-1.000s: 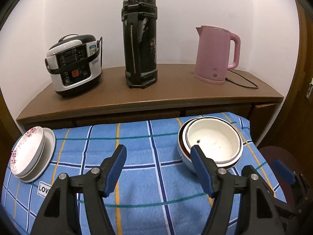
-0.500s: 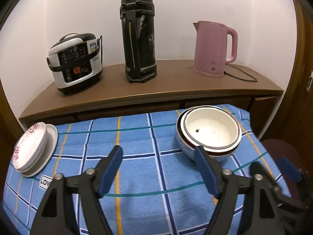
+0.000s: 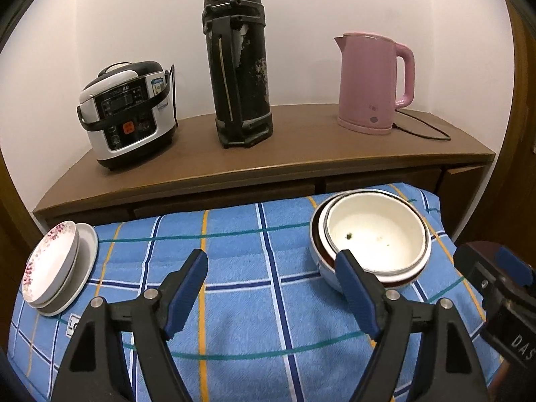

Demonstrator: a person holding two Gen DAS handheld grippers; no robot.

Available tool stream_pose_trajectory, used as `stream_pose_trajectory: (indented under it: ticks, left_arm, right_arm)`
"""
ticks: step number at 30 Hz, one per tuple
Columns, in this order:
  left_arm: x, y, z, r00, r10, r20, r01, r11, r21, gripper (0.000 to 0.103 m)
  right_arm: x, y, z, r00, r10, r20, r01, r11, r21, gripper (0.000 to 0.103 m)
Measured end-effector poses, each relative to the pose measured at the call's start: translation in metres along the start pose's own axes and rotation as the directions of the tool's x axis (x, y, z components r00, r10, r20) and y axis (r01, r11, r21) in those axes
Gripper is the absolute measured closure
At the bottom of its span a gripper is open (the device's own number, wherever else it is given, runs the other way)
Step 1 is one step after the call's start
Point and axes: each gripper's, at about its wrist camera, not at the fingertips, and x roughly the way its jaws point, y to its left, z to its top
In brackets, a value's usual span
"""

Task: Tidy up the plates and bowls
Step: 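Withdraw both grippers and move them to the nested bowls' rim, then close both grippers on the steel bowl rim and lift the bowls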

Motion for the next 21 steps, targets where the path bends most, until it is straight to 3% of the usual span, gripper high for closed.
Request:
stream_pose_trajectory:
  ticks: [6, 10, 12, 15, 19, 21]
  left_arm:
    - [0.017, 0.02, 0.014, 0.999, -0.049, -0.014, 0.048, 0.992, -0.113, 0.022]
    - [0.034, 0.032, 0.021, 0.991, -0.128, -0.041, 0.114, 0.963, -0.246, 0.022]
    - [0.042, 0.027, 0.024, 0.991, -0.121, -0.053, 0.105, 0.965, -0.239, 0.022]
    - [0.051, 0.014, 0.028, 0.993, -0.096, -0.063, 0.083, 0.981, -0.176, 0.022]
    - [0.065, 0.001, 0.03, 0.986, -0.144, -0.078, 0.13, 0.978, -0.16, 0.022]
    - [0.071, -0.003, 0.03, 0.986, -0.142, -0.085, 0.129, 0.981, -0.144, 0.022]
  right_arm:
    - [0.015, 0.001, 0.017, 1.0, -0.001, 0.011, 0.001, 1.0, -0.024, 0.007]
    - [0.037, -0.002, 0.021, 0.999, 0.009, -0.033, -0.009, 1.0, 0.003, 0.006]
    - [0.048, -0.002, 0.021, 0.998, 0.028, -0.055, -0.026, 0.999, 0.031, 0.008]
    - [0.065, 0.001, 0.019, 0.997, 0.029, -0.077, -0.026, 0.998, 0.05, 0.019]
    - [0.079, 0.0, 0.015, 0.994, 0.04, -0.102, -0.031, 0.995, 0.094, 0.037]
    - [0.085, 0.0, 0.014, 0.992, 0.047, -0.116, -0.034, 0.993, 0.109, 0.041]
